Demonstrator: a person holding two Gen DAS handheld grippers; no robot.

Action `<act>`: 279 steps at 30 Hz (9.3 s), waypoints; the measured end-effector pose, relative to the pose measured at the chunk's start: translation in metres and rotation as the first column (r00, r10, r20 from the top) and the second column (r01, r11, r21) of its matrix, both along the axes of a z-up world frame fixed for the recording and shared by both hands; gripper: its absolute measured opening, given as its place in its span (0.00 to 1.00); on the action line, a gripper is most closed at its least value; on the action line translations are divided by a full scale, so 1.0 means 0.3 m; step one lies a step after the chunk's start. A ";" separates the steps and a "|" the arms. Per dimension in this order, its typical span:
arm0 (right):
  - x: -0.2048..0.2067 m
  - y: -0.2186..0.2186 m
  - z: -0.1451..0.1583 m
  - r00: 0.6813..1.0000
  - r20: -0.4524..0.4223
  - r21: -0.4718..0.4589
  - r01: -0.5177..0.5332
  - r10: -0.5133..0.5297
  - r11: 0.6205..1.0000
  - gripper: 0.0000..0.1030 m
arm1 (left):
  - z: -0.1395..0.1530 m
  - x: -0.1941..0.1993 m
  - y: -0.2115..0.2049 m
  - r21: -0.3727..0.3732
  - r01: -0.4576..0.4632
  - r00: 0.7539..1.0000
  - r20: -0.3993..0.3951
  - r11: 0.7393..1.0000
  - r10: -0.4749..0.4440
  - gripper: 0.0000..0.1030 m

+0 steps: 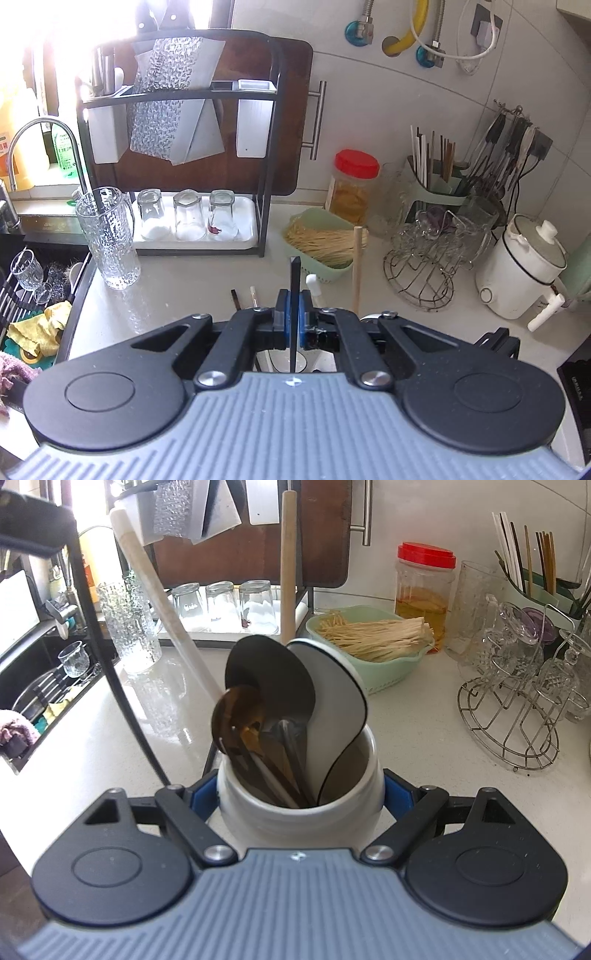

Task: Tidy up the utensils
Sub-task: 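Lift the black chopstick with the left tool and carry it to the pot, then lower the black chopstick into the white pot held by the right tool, then open the left tool to release the chopstick in the pot, then move the open left tool over the white ceramic spoon on the counter, then close the left tool on the white ceramic spoon's handle, then lift the white ceramic spoon with the left tool and carry it to the pot, then lower the white ceramic spoon into the white pot held by the right tool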

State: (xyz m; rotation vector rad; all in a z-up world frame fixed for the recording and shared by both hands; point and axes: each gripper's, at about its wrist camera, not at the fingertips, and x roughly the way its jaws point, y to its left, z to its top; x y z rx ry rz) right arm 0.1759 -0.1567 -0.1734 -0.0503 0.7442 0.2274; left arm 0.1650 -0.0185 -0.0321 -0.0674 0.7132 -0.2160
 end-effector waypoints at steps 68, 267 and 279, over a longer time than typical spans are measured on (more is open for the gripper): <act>0.000 -0.011 -0.004 1.000 0.007 0.010 -0.027 0.027 1.000 0.88 | 0.193 0.126 -0.245 0.007 0.316 0.945 -0.091 0.949 -0.314 0.05; -0.002 -0.027 0.008 0.999 -0.039 -0.029 0.021 -0.022 0.999 0.88 | 0.118 0.056 0.000 -0.143 -0.041 0.989 -0.148 0.989 0.019 0.04; -0.024 -0.030 0.003 1.000 -0.004 -0.016 0.007 -0.007 1.000 0.88 | 0.309 0.025 -0.102 -0.105 0.022 0.996 -0.078 0.994 -0.030 0.04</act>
